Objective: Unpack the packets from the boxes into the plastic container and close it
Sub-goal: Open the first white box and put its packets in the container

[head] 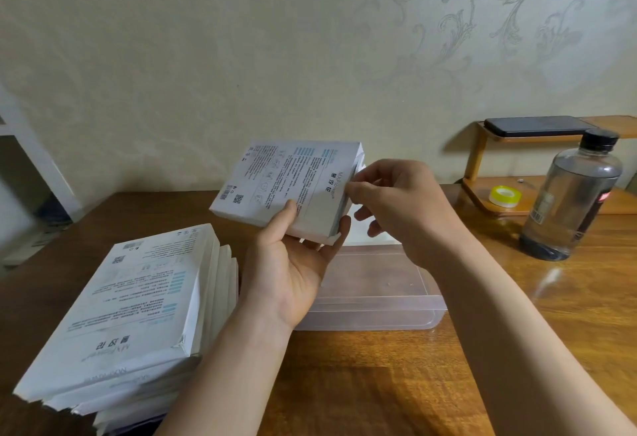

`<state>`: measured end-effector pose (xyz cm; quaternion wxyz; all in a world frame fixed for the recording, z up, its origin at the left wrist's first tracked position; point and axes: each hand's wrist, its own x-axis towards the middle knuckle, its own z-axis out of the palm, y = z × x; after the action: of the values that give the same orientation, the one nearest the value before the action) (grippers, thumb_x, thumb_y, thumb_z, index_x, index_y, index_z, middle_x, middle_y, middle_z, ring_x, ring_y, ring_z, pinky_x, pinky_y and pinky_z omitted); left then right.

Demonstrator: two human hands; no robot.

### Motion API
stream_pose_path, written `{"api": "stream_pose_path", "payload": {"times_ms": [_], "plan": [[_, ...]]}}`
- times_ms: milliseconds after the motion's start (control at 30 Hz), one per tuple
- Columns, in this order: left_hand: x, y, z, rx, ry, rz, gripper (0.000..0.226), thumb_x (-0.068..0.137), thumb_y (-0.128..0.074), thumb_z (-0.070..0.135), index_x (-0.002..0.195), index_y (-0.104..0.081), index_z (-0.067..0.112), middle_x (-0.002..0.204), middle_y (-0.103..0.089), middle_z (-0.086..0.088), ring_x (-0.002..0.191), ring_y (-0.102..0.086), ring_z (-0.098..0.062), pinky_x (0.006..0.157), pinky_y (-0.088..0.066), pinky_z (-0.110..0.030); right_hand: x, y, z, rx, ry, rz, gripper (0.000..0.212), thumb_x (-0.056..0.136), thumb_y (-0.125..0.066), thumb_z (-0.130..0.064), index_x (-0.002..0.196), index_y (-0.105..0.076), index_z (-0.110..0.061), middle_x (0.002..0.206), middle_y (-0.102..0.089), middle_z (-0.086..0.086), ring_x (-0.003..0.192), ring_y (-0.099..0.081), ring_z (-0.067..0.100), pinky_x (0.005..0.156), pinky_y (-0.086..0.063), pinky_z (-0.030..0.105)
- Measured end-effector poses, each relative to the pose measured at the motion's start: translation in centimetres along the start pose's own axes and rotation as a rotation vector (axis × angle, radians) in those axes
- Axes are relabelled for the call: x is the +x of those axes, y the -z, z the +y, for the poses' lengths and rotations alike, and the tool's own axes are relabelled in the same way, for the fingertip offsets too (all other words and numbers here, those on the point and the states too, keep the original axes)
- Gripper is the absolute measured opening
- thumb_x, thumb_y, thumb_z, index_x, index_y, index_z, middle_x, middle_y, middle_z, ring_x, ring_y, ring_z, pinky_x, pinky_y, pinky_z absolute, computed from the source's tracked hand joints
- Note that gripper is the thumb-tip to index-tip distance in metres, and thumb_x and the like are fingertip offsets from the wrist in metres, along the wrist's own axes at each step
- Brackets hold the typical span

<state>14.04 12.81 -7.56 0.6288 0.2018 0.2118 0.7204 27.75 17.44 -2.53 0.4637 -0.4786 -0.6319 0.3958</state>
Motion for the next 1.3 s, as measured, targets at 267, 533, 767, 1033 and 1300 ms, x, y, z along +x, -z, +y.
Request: {"api": "stream_pose_path", "payload": {"times_ms": [267, 533, 767, 1033, 1300], "plan": [[0.2, 0.3, -0.4, 0.030, -0.001, -0.060, 0.049, 0.093, -0.057, 0.016, 0.140, -0.057, 0.029, 0.129, -0.068, -0.017, 0.113, -0.066, -0.030, 0.083, -0.061, -0.047, 0.0, 0.1, -0.2, 0.316, -0.154, -0.165, 0.016, 0.093, -0.059, -0.005, 0.083, -0.071, -0.005, 0.072, -0.065, 0.005, 0.059, -0.060, 0.019, 0.054, -0.049, 0.031], [0.3, 0.4, -0.5, 0.055, -0.025, -0.084, 0.047, 0.092, -0.058, 0.014, 0.136, -0.060, 0.031, 0.130, -0.070, -0.010, 0.111, -0.067, -0.025, 0.094, -0.057, -0.049, -0.1, -0.4, 0.2, 0.294, -0.164, -0.219, 0.020, 0.094, -0.060, -0.001, 0.080, -0.074, -0.005, 0.075, -0.061, 0.007, 0.061, -0.043, 0.015, 0.054, -0.042, 0.030], [0.1, 0.1, -0.5, 0.036, -0.039, -0.143, 0.047, 0.088, -0.060, 0.010, 0.129, -0.063, 0.033, 0.123, -0.074, -0.006, 0.100, -0.074, -0.021, 0.093, -0.058, -0.051, 0.3, 0.0, 0.3, 0.433, -0.227, -0.189, 0.018, 0.087, -0.069, -0.003, 0.071, -0.063, -0.007, 0.076, -0.059, 0.012, 0.066, -0.048, 0.022, 0.058, -0.042, 0.030], [0.3, -0.1, -0.9, -0.053, -0.004, -0.051, 0.045, 0.088, -0.062, 0.011, 0.131, -0.061, 0.026, 0.114, -0.076, -0.009, 0.094, -0.077, -0.026, 0.073, -0.063, -0.050, 0.5, 0.2, 0.5, 0.553, -0.303, -0.161, 0.029, 0.090, -0.070, -0.015, 0.072, -0.048, -0.016, 0.092, -0.072, 0.017, 0.074, -0.069, 0.029, 0.056, -0.049, 0.030], [0.0, 0.0, -0.5, -0.094, -0.002, 0.006, 0.035, 0.095, -0.059, 0.010, 0.127, -0.060, 0.022, 0.110, -0.077, -0.013, 0.102, -0.076, -0.030, 0.080, -0.063, -0.055, 0.9, 2.7, -0.2, 0.497, -0.212, 0.122, 0.015, 0.094, -0.064, -0.005, 0.084, -0.053, -0.007, 0.085, -0.066, 0.018, 0.069, -0.073, 0.026, 0.055, -0.058, 0.036]]}}
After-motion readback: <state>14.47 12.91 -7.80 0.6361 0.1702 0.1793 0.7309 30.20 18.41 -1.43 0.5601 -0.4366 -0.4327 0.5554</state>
